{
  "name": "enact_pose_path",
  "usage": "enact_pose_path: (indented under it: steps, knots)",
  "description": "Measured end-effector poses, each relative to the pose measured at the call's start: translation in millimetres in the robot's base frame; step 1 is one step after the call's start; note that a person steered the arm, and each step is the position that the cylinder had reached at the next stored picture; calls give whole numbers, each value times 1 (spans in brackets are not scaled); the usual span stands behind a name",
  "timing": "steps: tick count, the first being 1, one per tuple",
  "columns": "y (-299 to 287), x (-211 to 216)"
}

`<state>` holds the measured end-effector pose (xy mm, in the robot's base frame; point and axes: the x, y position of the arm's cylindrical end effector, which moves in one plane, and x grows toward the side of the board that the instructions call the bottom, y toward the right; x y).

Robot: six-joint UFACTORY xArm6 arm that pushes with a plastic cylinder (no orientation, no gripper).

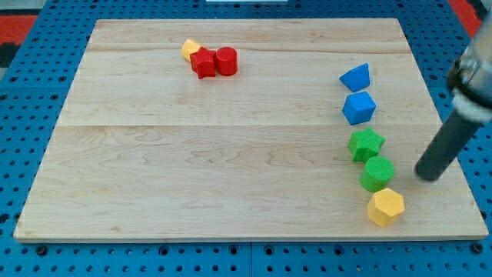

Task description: Push the green star into blue cube

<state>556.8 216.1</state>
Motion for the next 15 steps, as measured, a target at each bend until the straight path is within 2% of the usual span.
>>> enact_pose_path:
  steps: [1,2,3,4,5,6,7,9,11,12,13,14,15]
  knots:
    - [-78,44]
    - [-153,43]
    - [-128,43]
    - [-158,39]
    - [-110,20]
    - [-1,18]
    - [-30,-5]
    - [-40,-17]
    - [-44,-95]
    - [-44,-121]
    - [-39,-93]
    - [-27,-20]
    - [-80,5]
